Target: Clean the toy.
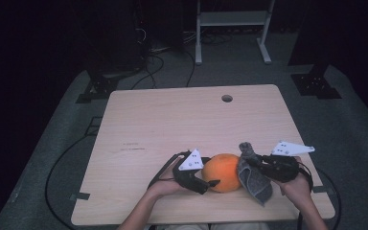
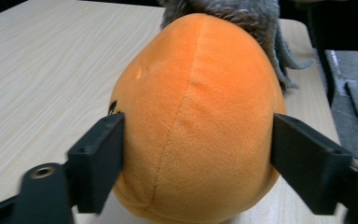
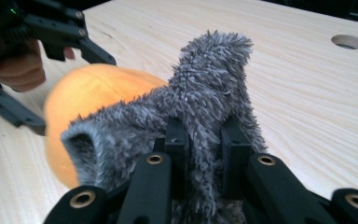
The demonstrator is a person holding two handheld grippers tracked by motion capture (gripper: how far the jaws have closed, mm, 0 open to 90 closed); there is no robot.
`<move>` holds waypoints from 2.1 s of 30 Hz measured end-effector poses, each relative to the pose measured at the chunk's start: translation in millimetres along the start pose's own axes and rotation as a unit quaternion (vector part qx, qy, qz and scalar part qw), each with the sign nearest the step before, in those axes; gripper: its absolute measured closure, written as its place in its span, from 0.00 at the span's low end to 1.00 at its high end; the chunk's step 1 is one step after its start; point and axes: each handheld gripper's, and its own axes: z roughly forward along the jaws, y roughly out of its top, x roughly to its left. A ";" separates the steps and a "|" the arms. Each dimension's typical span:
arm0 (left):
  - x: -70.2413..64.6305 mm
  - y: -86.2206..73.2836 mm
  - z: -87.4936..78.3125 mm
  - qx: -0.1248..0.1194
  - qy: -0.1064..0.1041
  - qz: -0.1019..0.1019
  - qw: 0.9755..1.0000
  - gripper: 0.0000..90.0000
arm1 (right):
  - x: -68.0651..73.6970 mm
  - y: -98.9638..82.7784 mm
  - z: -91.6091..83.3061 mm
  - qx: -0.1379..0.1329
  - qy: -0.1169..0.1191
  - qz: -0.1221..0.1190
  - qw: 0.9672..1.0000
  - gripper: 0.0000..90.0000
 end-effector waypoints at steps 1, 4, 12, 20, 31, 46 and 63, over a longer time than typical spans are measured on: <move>0.0 0.0 0.0 0.000 0.000 0.000 1.000 0.26 | 0.0 0.0 0.0 0.000 0.000 0.000 1.000 0.85; -4.7 3.0 1.9 0.004 0.009 0.005 1.000 0.28 | 21.6 17.6 -5.5 -0.024 0.028 -0.029 0.999 0.85; -6.6 2.5 1.5 0.004 0.000 0.008 1.000 0.28 | 31.4 18.3 13.8 -0.005 0.036 -0.052 0.998 0.84; -10.9 6.4 5.0 0.005 0.011 0.013 1.000 0.27 | 15.3 11.0 -1.2 -0.009 0.005 -0.025 1.000 0.85; -14.7 8.1 6.4 -0.009 0.012 0.012 1.000 0.27 | 12.6 7.1 6.7 0.010 -0.013 -0.044 0.999 0.84; -21.1 7.8 10.1 -0.009 0.018 0.024 1.000 0.27 | 33.6 15.0 7.8 0.005 0.032 -0.067 0.997 0.85; -19.0 13.1 0.5 -0.050 0.005 0.029 0.998 0.22 | 35.6 15.1 6.8 0.017 0.049 -0.056 0.997 0.84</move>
